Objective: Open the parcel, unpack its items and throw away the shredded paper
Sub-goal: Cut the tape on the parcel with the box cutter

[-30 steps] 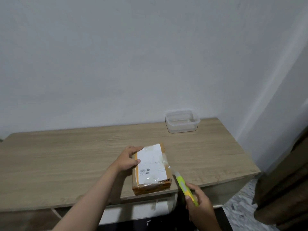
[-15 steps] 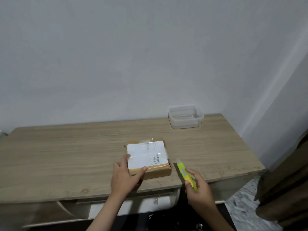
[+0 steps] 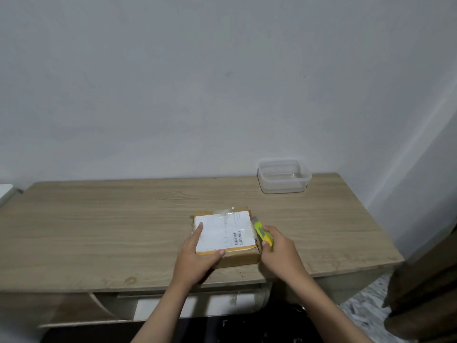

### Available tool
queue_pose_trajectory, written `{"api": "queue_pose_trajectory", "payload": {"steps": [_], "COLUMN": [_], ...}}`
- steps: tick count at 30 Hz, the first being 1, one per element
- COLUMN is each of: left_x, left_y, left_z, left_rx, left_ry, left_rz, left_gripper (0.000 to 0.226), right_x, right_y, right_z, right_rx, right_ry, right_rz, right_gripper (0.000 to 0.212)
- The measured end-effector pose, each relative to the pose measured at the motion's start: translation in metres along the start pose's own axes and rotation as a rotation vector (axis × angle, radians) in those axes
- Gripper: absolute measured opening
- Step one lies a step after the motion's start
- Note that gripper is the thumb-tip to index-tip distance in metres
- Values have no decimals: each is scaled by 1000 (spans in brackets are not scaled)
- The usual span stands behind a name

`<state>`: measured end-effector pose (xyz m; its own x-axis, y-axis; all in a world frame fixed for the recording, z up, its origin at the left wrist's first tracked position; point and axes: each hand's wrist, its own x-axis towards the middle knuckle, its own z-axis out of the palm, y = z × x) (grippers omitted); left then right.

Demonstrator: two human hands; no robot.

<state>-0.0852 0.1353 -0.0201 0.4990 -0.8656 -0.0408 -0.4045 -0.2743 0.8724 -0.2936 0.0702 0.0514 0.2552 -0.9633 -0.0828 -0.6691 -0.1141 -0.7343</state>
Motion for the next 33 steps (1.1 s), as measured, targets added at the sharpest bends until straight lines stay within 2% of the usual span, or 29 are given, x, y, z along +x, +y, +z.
{"api": "queue_pose_trajectory", "payload": {"steps": [6,14,25,33], "left_x": [-1,-1,-2,-3], "left_y": [0,0,1,1], "left_z": [3,4,3,3], "left_rx": [-12,-9,6,-38], "left_ry": [29,48,32,50], "left_rz": [-6,-8,-11,-58], "left_gripper": [99,99,104,105], "right_x": [7,11,12,6], "right_y": [-16,-40,-41,-43], "right_z": [1,-23,-25,-23], "right_rx": [-127,-420,-382,-429], "right_ry": [-6,-184,-186,-197], "right_rz": [-21,-77,-62,-128], "right_gripper": [40,29,36,21]}}
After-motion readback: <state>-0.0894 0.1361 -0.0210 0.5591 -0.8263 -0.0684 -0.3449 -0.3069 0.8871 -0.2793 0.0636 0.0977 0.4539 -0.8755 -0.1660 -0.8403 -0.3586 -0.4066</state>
